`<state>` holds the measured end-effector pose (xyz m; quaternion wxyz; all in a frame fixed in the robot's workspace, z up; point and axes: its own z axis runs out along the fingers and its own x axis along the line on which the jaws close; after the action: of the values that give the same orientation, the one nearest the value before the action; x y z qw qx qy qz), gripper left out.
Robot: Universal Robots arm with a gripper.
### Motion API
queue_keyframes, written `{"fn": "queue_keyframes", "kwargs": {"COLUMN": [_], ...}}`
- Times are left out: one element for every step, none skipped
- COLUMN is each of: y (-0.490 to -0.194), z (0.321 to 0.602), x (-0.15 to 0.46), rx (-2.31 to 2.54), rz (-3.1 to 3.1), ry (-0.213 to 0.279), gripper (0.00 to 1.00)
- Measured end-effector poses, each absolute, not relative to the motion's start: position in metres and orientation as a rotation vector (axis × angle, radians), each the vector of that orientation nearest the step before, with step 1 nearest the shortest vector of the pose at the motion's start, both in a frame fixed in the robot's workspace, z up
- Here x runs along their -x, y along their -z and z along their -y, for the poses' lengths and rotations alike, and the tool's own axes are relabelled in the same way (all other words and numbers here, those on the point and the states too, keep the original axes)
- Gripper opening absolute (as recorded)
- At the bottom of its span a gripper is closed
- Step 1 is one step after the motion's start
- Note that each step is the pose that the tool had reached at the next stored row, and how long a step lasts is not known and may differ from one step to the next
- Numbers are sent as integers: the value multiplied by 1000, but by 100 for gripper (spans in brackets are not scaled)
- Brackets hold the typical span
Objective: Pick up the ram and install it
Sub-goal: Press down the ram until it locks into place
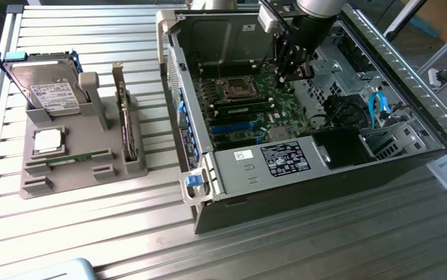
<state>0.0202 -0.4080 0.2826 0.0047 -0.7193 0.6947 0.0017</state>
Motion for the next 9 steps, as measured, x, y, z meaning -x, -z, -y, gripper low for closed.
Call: {"fn": "queue_keyframes", "kwargs": {"y": [-283,-283,-283,-283,-283,-283,-283,-283,-282], "z": [408,408,408,408,408,408,408,408,408], "x": [-20,-20,-20,-20,-20,-20,-20,-20,-20], "rx": [2253,2253,2253,2253,2252,2242,2230,2207,2177], "rz": [-2176,-2176,-2176,-2176,-2177,-2187,-2199,-2222,-2252], "ry": [-5,-5,-5,-5,-5,-5,-5,-5,-5], "gripper": [10,10,10,10,10,10,10,10,10]}}
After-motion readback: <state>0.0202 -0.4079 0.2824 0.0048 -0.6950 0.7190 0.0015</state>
